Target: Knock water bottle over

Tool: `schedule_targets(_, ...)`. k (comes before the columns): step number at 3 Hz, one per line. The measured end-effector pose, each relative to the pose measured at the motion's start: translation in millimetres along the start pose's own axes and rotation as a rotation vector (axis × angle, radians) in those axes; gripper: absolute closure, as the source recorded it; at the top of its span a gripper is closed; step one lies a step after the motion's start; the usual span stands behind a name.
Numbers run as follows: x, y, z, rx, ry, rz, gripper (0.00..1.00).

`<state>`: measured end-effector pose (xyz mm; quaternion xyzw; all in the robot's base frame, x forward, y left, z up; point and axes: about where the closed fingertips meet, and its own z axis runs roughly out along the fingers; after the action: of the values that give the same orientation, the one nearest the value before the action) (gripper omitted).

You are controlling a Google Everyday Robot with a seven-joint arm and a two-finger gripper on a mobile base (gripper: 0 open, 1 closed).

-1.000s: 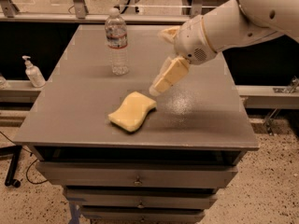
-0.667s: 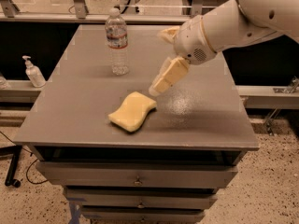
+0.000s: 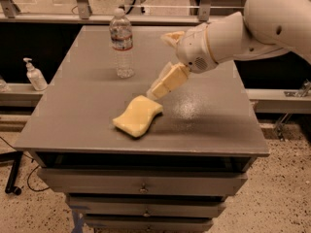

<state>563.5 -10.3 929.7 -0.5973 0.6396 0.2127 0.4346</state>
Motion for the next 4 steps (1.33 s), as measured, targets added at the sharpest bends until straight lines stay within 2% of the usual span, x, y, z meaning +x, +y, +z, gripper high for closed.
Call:
schedule_targets(2, -7, -29, 39, 0.112, -0.138, 0.082, 0.0)
schedule_targets(4, -18, -52, 89, 0.131, -0.257, 0.139, 0.0)
